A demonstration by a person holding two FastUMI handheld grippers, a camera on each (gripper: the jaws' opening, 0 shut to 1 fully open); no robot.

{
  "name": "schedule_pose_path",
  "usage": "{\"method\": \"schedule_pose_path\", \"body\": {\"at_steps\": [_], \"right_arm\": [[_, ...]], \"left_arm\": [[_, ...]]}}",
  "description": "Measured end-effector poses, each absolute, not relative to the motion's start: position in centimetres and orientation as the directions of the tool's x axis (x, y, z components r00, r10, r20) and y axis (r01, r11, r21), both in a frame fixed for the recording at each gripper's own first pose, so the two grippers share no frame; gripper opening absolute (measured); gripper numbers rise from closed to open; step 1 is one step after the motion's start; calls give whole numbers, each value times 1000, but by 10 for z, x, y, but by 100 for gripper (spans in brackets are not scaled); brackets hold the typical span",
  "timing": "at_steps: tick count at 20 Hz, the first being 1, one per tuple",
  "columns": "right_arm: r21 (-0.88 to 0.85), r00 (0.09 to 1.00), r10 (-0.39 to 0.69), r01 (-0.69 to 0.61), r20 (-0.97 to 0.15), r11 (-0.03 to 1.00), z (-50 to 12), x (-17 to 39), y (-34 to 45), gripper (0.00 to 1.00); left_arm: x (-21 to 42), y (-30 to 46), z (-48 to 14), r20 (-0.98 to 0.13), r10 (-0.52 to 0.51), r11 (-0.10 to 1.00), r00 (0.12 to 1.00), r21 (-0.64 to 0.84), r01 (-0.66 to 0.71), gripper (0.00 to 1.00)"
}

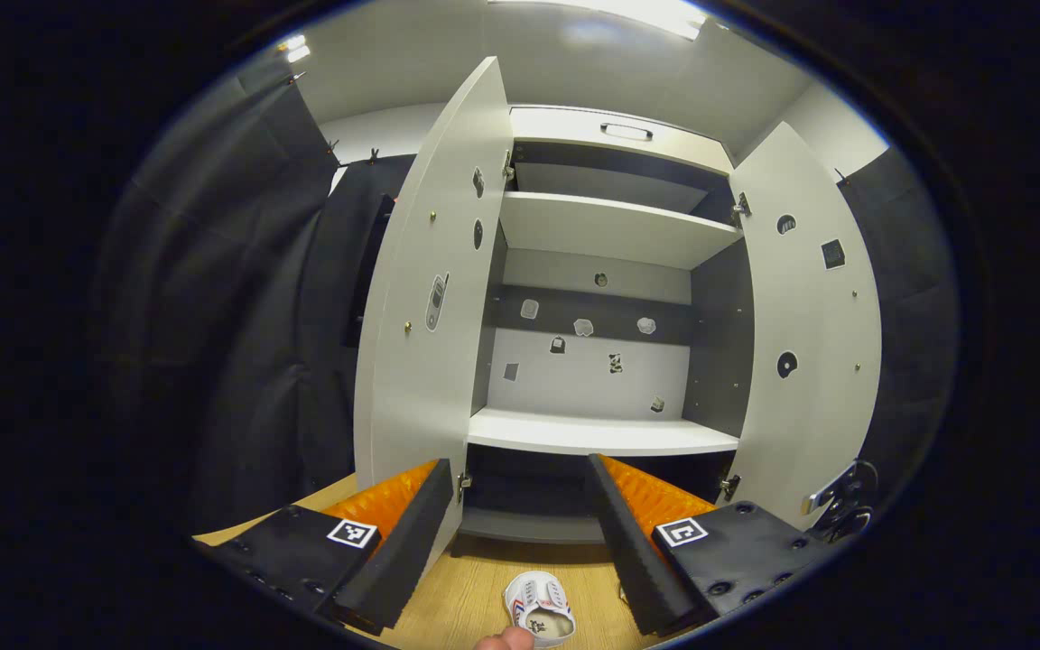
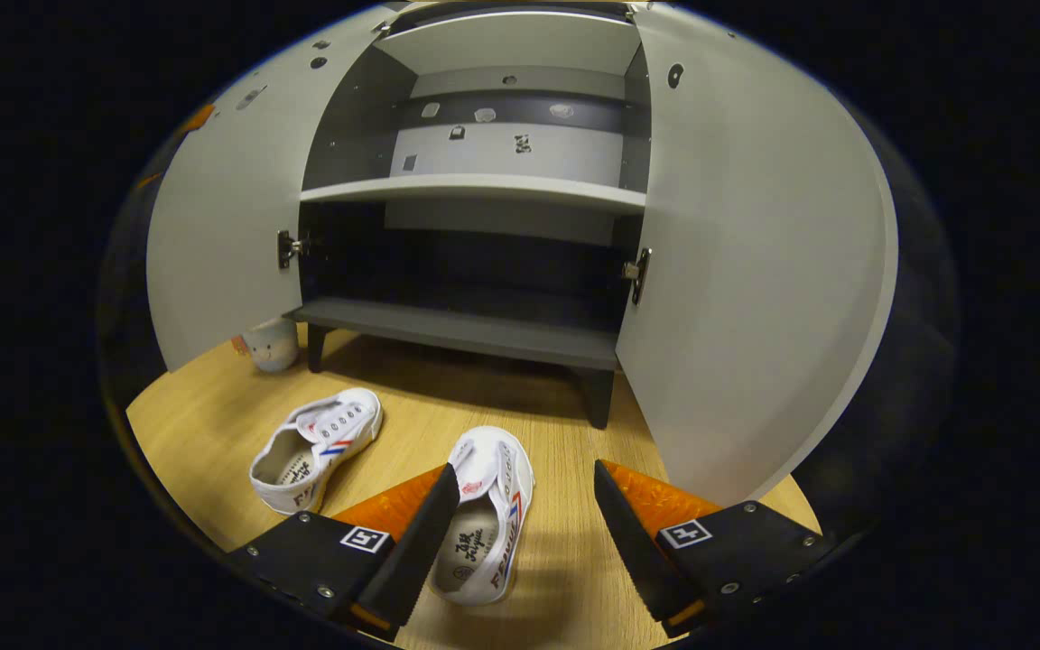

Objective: Grab one shoe with the right hand and put it into the shoe cabinet, grab the other shoe with the left hand and put it into the shoe cabinet; then close the right door with the right hand and the left door with the left hand.

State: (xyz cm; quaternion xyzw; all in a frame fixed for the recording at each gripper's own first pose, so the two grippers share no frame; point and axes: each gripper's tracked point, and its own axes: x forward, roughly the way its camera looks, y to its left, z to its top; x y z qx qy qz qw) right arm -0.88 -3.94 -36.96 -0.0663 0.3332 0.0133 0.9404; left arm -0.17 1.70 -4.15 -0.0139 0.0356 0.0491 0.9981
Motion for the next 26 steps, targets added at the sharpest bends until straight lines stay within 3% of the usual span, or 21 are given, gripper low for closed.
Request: {"method": "schedule_pose_path", "body": {"at_steps": [5,11,15,16,17,18,19,21,22,26], "right_arm": [[-130,711,-37,-77,-702,988,-418,-10,-48,90],[-130,657,-38,-91,-753,987,-458,8,-53,78],[-110,660,-10,-111,-751,988,-469,20,-44,57],[-98,654,-4,-108,-757,989,-474,21,-40,46],[-101,649,-9,-105,-761,989,-475,21,-41,43],[-108,657,-17,-98,-754,989,-476,23,-43,31],[-124,664,-33,-91,-747,988,-477,25,-45,32],[-163,659,-80,-66,-748,984,-480,24,-56,17],[-151,667,-70,-65,-741,986,-479,27,-52,4],[-145,671,-56,-77,-739,986,-467,21,-44,1]], "left_arm": [[-2,15,-42,-74,99,995,992,-23,-101,96],[-4,16,-44,-77,107,994,991,-18,-108,96],[-6,15,-43,-80,113,993,990,-15,-114,96],[-7,15,-43,-78,113,993,991,-15,-115,96],[-7,16,-42,-75,116,993,990,-12,-117,96],[-8,16,-41,-72,119,993,990,-8,-120,96],[-10,16,-41,-69,122,992,990,-4,-123,96],[-11,16,-40,-66,125,992,990,1,-126,96],[-10,17,-41,-67,127,992,990,1,-127,96],[-11,16,-42,-64,124,992,990,-15,-125,96]]}}
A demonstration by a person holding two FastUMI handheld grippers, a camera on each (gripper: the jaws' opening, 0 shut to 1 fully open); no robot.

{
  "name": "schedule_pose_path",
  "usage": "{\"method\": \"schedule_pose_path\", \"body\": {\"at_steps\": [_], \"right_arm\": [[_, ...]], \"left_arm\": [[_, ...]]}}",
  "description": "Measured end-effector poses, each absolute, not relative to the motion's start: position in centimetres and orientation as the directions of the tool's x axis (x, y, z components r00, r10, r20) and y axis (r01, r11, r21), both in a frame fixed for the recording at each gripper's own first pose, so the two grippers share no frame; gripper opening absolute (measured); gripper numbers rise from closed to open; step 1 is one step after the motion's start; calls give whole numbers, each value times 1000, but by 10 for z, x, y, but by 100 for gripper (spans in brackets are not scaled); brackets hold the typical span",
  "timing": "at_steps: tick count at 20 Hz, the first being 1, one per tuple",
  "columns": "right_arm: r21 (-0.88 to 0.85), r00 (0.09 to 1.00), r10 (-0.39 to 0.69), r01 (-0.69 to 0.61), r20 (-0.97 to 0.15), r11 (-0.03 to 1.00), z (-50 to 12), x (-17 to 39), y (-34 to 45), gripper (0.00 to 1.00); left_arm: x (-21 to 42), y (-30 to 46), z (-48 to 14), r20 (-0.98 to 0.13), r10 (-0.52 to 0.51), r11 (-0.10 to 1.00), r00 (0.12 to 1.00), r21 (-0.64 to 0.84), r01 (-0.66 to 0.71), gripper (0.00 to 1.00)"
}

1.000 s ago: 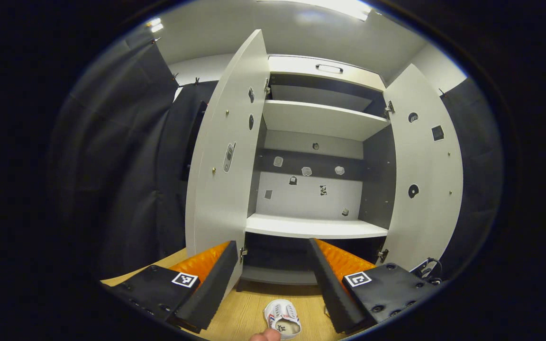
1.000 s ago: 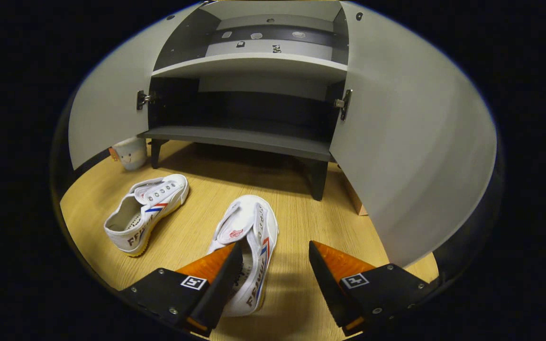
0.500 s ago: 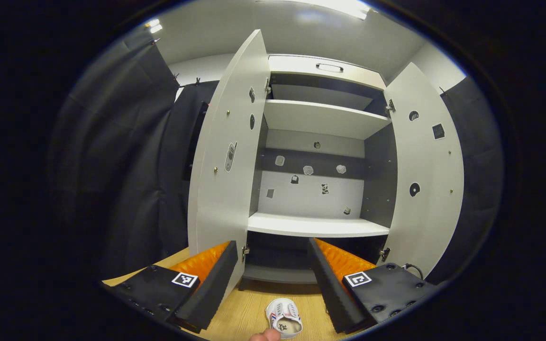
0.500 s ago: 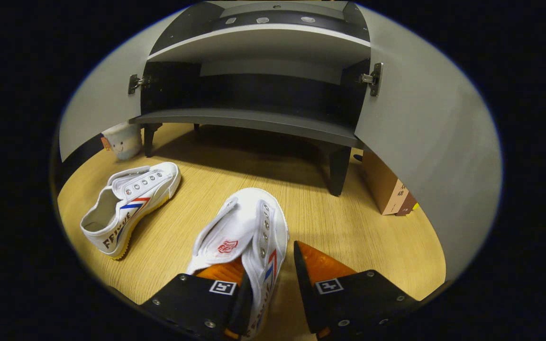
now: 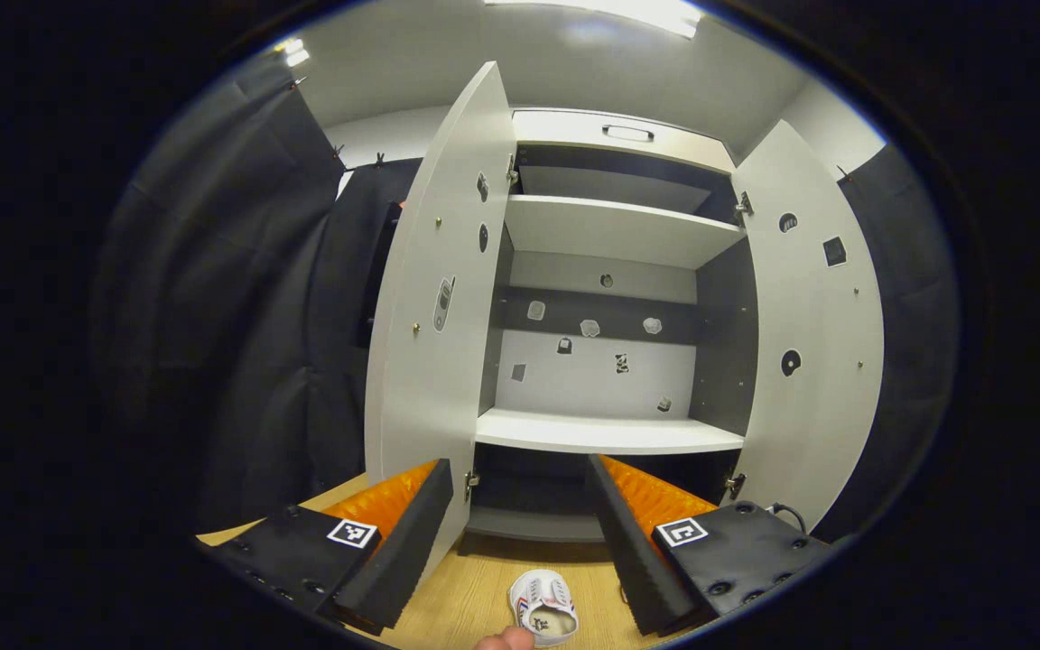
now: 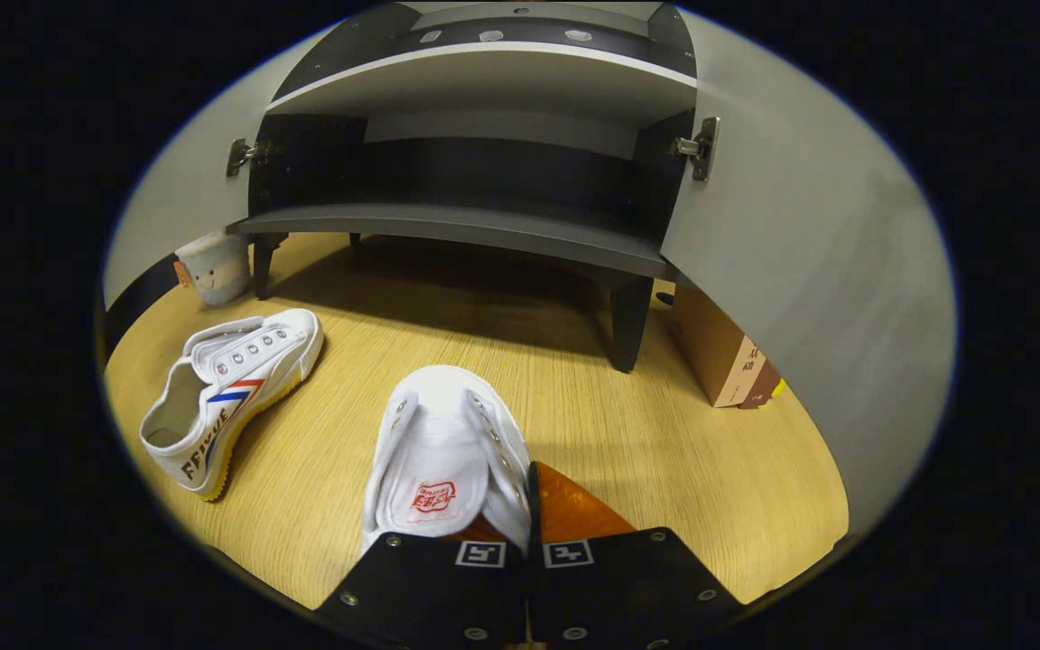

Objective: Grab one shoe with the right hand and put it into the shoe cabinet, grab the other shoe with the left hand and put it into the shoe cabinet; then close the right door with the right hand and the left door with the left hand.

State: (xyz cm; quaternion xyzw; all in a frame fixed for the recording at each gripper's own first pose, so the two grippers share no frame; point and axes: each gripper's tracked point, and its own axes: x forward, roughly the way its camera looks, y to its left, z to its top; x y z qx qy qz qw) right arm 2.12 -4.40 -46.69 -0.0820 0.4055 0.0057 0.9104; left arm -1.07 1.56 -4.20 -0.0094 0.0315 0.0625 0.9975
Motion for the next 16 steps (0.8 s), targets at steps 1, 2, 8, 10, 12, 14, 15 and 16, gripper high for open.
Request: {"method": "schedule_pose_path", "body": {"at_steps": [1,2,8,10,12,14,15,16], "right_arm": [[-149,681,-53,-83,-730,985,-460,19,-42,1],[-148,694,-46,-87,-719,985,-451,17,-40,1],[-103,784,-27,-47,-621,994,-374,7,-22,1],[-76,811,-27,-22,-585,997,-341,8,-17,0],[-66,856,-19,-17,-517,998,-299,18,-12,1],[-70,900,-11,-22,-435,997,-247,32,-6,0],[-67,912,-7,-23,-410,997,-223,40,-3,1],[-57,920,-5,-19,-392,998,-206,46,-1,0]], "left_arm": [[-11,16,-43,-64,125,992,990,-16,-126,96],[-10,17,-43,-65,124,992,990,-17,-126,96],[-7,13,-46,-64,104,994,993,-29,-106,96],[-6,11,-46,-60,95,995,994,-28,-97,96],[-6,9,-47,-60,86,996,994,-26,-88,96],[-5,7,-48,-60,80,996,995,-30,-82,96],[-6,6,-50,-63,76,996,995,-34,-79,96],[-6,6,-52,-66,73,996,995,-37,-75,96]]}}
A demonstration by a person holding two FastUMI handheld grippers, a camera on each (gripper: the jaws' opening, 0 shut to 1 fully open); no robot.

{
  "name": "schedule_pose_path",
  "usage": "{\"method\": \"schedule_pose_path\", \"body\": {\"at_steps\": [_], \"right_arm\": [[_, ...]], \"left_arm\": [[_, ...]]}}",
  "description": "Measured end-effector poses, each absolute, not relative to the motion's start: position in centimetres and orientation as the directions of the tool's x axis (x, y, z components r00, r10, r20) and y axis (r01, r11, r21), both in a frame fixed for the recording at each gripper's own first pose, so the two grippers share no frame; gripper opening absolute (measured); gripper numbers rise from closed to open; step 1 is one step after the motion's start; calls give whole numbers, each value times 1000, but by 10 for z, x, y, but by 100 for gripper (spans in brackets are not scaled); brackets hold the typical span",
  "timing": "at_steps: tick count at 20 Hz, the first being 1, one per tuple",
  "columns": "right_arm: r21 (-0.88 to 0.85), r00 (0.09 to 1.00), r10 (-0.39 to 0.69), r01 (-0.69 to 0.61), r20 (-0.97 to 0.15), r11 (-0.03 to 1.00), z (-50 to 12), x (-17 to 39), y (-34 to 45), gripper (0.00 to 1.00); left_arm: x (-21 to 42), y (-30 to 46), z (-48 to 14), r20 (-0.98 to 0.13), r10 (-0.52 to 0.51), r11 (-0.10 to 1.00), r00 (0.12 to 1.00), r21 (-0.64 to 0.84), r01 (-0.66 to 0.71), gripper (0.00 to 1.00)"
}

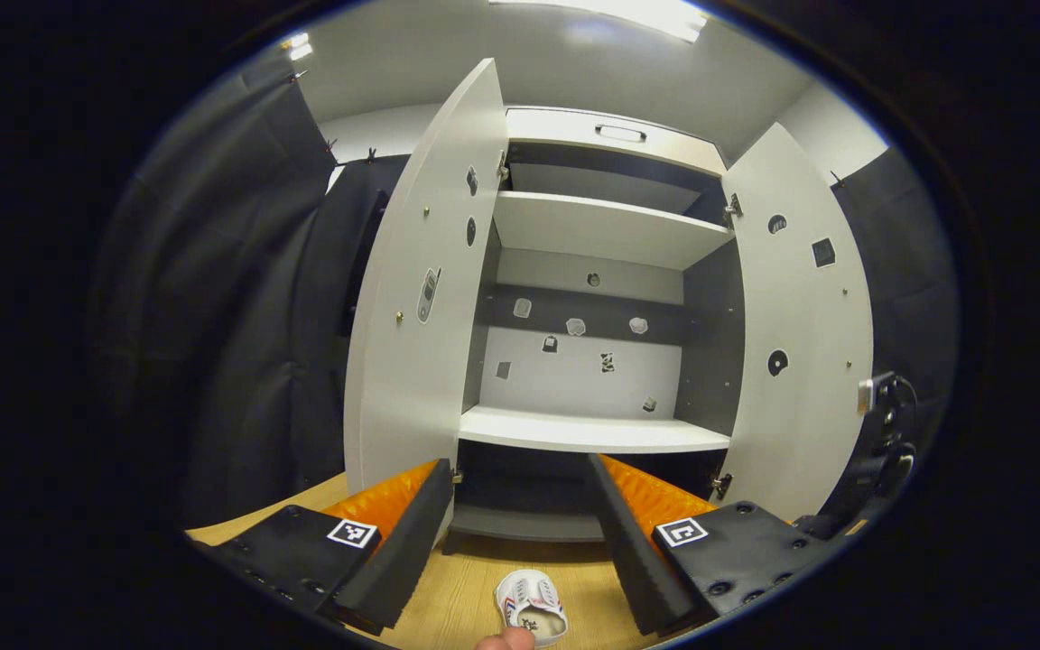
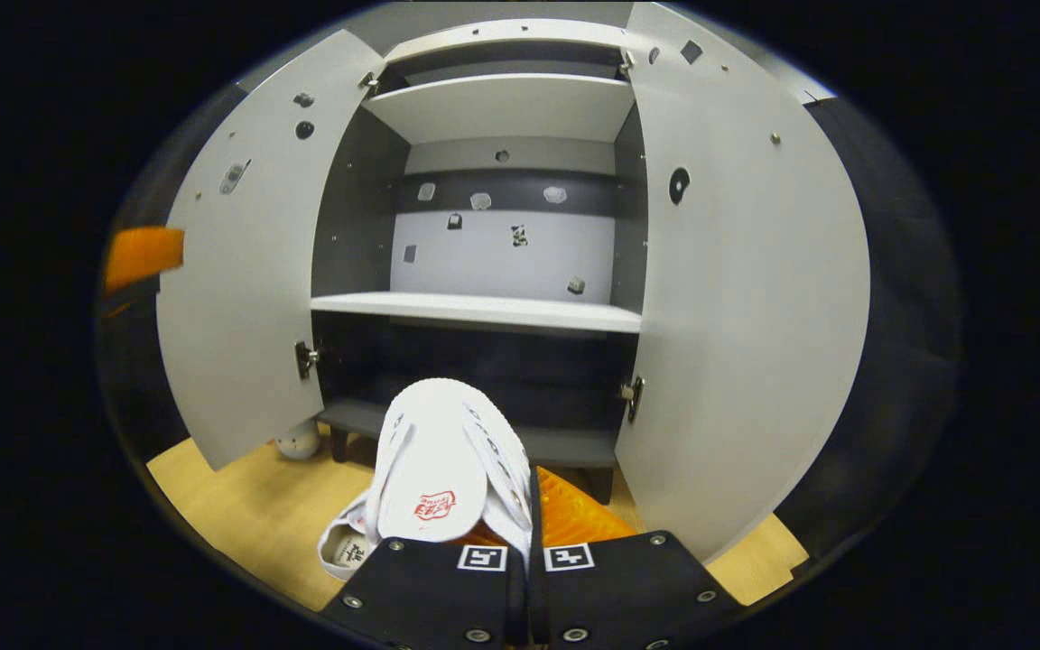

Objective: Grab one shoe with the right hand and put it into the shoe cabinet, grab the other shoe with the left hand and put it into the shoe cabinet; then close the right door with the right hand and the left door with the left hand.

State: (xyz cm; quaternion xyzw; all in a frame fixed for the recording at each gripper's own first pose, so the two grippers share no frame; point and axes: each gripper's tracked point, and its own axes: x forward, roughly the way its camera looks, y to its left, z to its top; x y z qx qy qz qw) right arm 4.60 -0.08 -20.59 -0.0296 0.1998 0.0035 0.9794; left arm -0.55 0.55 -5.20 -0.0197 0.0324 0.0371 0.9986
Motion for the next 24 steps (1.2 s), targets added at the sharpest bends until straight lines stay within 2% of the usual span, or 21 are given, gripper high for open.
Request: {"method": "schedule_pose_path", "body": {"at_steps": [5,10,14,17,21,24], "right_arm": [[-50,957,-61,48,-285,998,-131,126,-2,1],[-66,948,-150,137,-282,988,-94,239,-15,1],[-62,910,-213,205,-357,977,-113,316,-32,1],[-82,858,-256,245,-445,966,-150,358,-46,1],[-93,792,-297,294,-534,951,-185,380,-60,1],[-36,780,-258,290,-570,956,-194,385,-54,3]], "left_arm": [[-8,7,-53,-63,68,996,996,-49,-71,96],[-14,12,-60,-73,77,996,994,-46,-80,96],[-19,17,-65,-87,87,995,992,-39,-91,96],[-21,20,-68,-94,97,994,991,-37,-101,96],[-22,24,-67,-98,107,993,989,-33,-111,96],[-20,26,-70,-104,109,993,989,-35,-113,96]]}}
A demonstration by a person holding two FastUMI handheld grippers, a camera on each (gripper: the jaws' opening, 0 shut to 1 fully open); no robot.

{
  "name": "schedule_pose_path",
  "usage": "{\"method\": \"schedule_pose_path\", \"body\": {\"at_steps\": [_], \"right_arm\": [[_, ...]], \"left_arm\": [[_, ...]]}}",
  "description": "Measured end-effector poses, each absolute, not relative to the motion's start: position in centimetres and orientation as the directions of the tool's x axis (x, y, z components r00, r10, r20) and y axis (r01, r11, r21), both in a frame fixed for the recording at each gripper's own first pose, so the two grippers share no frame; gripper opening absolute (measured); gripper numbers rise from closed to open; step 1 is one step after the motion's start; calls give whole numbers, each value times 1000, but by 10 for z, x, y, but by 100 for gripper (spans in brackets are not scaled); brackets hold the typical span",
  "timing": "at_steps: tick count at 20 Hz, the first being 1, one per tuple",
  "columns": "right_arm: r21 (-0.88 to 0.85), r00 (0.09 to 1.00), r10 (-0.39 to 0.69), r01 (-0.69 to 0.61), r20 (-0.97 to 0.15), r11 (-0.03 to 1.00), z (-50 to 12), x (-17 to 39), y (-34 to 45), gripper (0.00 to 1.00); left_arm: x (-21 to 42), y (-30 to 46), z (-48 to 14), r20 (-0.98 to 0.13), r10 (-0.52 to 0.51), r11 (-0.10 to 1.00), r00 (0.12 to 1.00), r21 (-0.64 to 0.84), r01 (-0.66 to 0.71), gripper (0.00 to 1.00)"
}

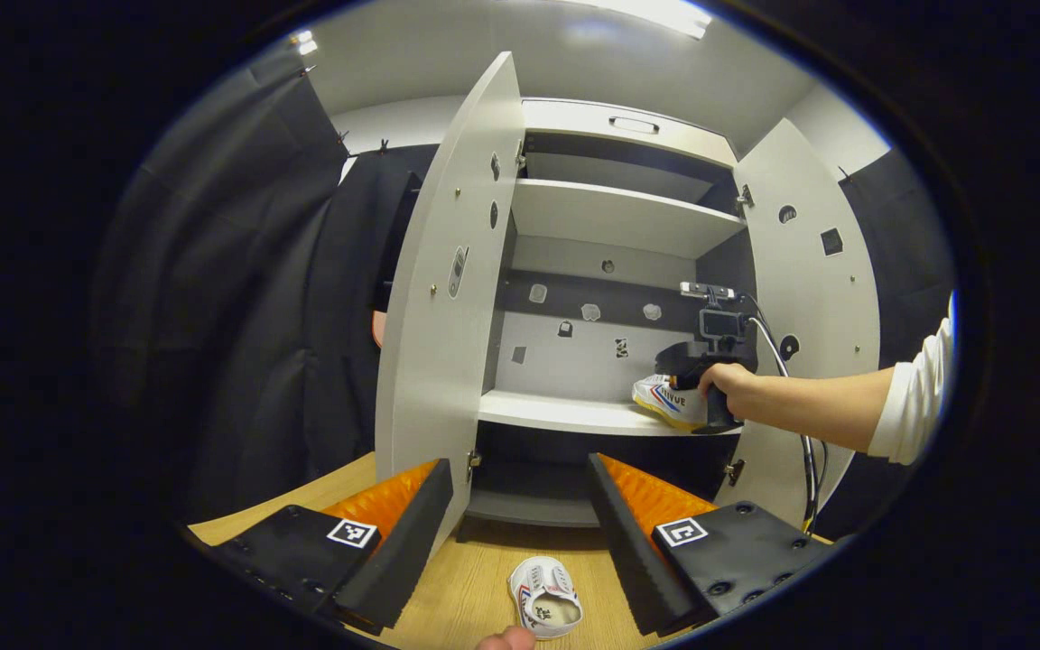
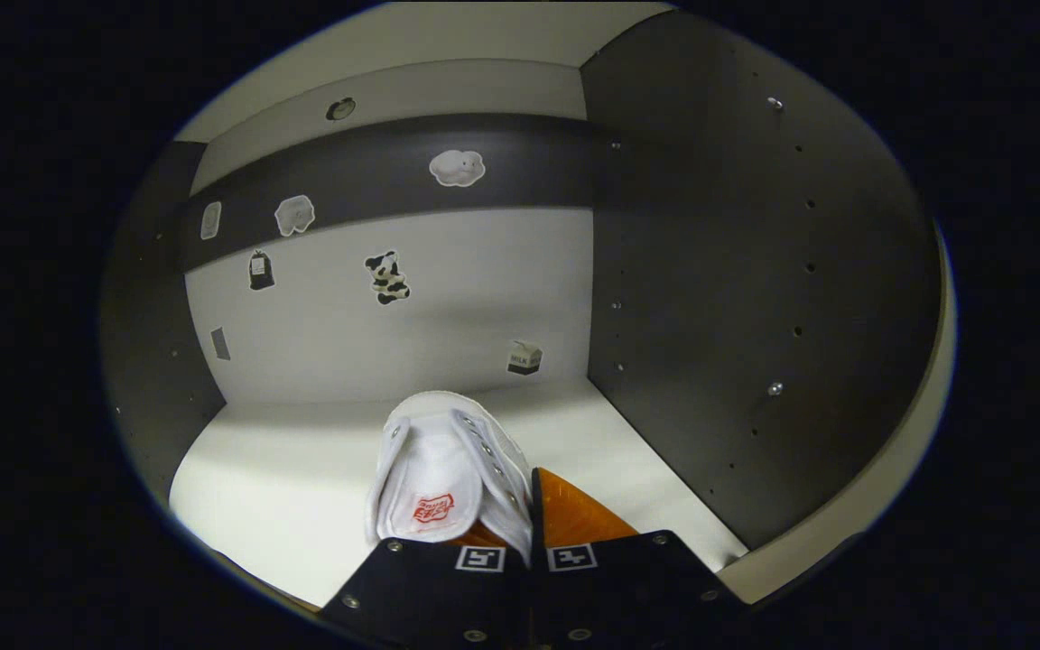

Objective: Grab one shoe with the right hand and put it into the shoe cabinet, grab the other shoe with the left hand and put it into the shoe cabinet; then close the right door with the right hand and the left door with the left hand.

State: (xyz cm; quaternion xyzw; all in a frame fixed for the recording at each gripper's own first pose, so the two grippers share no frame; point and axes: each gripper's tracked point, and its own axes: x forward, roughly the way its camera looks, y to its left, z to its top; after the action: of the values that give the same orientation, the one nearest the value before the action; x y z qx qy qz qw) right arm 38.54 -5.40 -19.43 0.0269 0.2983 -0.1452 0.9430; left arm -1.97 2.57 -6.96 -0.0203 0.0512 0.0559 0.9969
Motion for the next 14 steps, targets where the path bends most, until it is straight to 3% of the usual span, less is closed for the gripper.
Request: {"method": "schedule_pose_path", "body": {"at_steps": [3,5,7,12,14], "right_arm": [[-35,782,-234,264,-578,964,-198,385,-49,7],[-32,794,-220,246,-566,969,-193,385,-48,22],[-45,799,-221,237,-560,970,-189,382,-50,28],[-66,821,-214,212,-529,975,-174,366,-56,70],[-72,838,-196,186,-509,980,-163,356,-51,80]], "left_arm": [[-19,27,-70,-107,111,993,988,-32,-115,96],[-17,27,-70,-107,110,993,988,-33,-114,96],[-15,26,-72,-111,106,993,988,-37,-110,96],[-14,23,-72,-105,93,994,990,-42,-98,96],[-14,22,-70,-101,90,995,991,-42,-95,96]]}}
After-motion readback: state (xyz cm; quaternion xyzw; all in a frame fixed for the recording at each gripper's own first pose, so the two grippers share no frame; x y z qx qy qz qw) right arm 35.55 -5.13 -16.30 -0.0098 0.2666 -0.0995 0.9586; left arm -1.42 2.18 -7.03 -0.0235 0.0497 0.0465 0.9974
